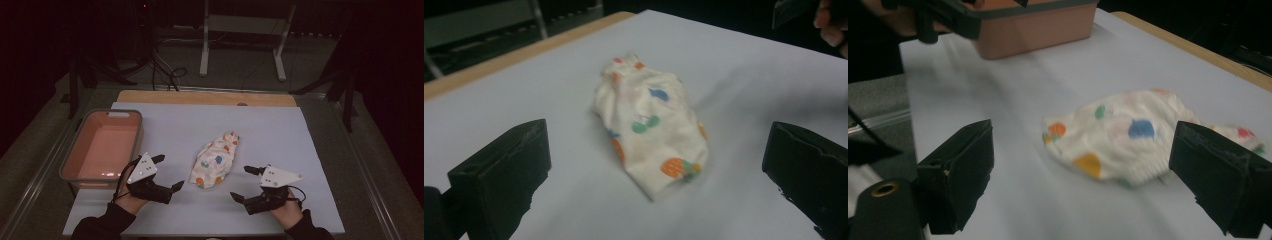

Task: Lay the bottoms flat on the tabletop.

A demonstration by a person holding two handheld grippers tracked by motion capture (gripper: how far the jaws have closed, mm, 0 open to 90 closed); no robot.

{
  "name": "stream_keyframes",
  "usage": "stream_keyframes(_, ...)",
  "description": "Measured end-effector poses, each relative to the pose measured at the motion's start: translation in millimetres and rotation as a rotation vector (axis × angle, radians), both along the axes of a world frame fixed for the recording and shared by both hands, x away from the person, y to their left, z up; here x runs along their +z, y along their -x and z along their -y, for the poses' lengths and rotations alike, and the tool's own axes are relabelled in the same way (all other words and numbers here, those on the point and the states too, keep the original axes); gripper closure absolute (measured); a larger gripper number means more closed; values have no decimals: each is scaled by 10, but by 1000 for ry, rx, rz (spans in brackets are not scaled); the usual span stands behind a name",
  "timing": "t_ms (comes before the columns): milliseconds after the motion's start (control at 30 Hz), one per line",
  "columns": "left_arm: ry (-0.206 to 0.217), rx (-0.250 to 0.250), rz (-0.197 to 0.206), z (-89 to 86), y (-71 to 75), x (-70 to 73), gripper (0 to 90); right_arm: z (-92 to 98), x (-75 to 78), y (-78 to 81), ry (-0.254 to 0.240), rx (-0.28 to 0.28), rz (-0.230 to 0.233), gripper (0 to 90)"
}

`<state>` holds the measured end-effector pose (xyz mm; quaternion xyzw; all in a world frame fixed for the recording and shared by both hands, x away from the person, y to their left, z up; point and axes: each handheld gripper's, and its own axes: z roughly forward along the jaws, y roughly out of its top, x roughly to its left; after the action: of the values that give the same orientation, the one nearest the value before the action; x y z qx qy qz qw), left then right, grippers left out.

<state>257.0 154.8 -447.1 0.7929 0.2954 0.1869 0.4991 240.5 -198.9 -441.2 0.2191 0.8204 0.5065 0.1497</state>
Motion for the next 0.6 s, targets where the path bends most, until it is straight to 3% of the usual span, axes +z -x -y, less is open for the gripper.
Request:
stream_keyframes(133, 38, 16, -10, 1, -71, -87, 5, -237, -51, -122, -37, -29, -21, 109)
stream_keyframes(367, 49, 35, -31, -34, -134, -233, 5, -658, -317, -227, 15, -70, -63, 131)
stream_keyframes(433, 53, 38, -34, -43, -134, -253, 5, -762, -387, -242, 37, -54, -70, 131)
stream_keyframes(533, 44, 34, -13, -42, -126, -266, 5, -937, -480, -261, 52, -40, -105, 141)
stream_keyframes(600, 46, 34, -5, -43, -122, -264, 5, -1038, -525, -273, 68, -47, -115, 215)
